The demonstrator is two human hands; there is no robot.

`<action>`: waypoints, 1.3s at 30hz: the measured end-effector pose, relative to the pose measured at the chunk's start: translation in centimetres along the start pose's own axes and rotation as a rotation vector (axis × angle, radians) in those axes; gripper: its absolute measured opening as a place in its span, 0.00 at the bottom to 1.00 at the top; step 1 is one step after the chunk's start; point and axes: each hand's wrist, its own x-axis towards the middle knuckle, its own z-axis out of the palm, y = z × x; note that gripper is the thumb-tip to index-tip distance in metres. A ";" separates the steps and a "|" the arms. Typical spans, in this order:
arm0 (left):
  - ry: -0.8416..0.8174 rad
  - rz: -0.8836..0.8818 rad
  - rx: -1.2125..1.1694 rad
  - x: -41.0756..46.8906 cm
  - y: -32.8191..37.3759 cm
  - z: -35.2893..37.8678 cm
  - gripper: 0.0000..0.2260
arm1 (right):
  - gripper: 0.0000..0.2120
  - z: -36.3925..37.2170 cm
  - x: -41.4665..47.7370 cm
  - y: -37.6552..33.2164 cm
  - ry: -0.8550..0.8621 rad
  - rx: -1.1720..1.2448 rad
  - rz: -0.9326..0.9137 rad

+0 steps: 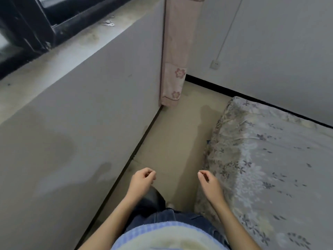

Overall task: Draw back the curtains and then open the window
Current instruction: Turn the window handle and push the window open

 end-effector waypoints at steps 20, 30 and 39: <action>0.181 -0.191 -0.155 22.6 10.5 -5.5 0.12 | 0.13 3.1 25.0 -15.3 -0.312 -0.214 -0.143; 0.513 -0.293 -0.253 30.0 16.2 -4.0 0.13 | 0.13 1.1 40.4 -21.8 -0.567 -0.356 -0.365; 0.857 0.024 -0.140 31.3 30.5 -4.6 0.12 | 0.09 -2.3 48.4 -38.0 -0.711 -0.196 -0.760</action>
